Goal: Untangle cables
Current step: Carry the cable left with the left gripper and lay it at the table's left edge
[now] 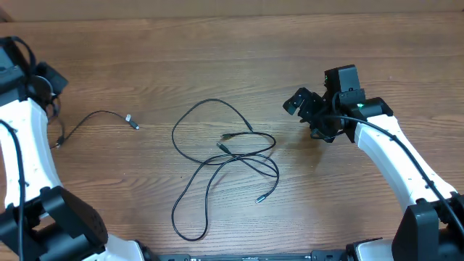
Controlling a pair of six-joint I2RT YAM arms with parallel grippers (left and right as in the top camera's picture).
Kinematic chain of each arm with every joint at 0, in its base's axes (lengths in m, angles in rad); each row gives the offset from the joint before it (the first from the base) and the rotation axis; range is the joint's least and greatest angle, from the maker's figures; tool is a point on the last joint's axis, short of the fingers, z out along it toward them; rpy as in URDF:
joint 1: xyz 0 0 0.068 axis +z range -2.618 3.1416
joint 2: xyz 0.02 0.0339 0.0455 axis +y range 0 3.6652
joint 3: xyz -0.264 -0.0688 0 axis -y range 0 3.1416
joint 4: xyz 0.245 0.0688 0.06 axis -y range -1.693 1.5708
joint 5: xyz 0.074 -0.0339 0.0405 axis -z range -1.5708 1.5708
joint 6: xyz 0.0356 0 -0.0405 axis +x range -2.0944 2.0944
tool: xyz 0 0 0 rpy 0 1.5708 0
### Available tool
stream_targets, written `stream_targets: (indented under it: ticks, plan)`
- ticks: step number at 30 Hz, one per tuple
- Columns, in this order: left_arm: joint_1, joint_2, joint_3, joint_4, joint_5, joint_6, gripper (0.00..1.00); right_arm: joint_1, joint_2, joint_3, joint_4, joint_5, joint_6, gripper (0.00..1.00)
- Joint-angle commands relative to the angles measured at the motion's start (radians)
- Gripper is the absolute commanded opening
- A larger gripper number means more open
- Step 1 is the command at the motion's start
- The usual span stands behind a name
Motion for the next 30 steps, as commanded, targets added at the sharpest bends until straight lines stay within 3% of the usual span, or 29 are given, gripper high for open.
stream_targets:
  ticks: [1, 17, 18, 19, 23, 30]
  plan:
    - [-0.028, 0.055, 0.007, -0.053, 0.064, 0.025, 0.04, 0.0, -0.02, 0.001, 0.003, 0.01, -0.001, 1.0]
    - [-0.097, 0.313, 0.006, -0.206, 0.063, 0.053, 0.05, 0.0, -0.02, 0.001, 0.003, 0.01, 0.0, 1.0]
    - [-0.097, 0.323, 0.006, -0.207, 0.063, 0.053, 0.09, 0.0, -0.02, 0.001, 0.003, 0.01, 0.0, 1.0]
    - [-0.097, 0.338, 0.006, -0.206, 0.063, 0.053, 0.22, 0.0, -0.02, 0.001, 0.003, 0.01, -0.001, 1.0]
    - [-0.097, 0.36, 0.006, -0.197, 0.063, 0.053, 0.41, 0.0, -0.02, 0.001, 0.003, 0.01, 0.0, 1.0]
    - [-0.097, 0.37, 0.006, -0.174, 0.064, 0.05, 0.59, 0.0, -0.02, 0.001, 0.003, 0.01, -0.001, 1.0]
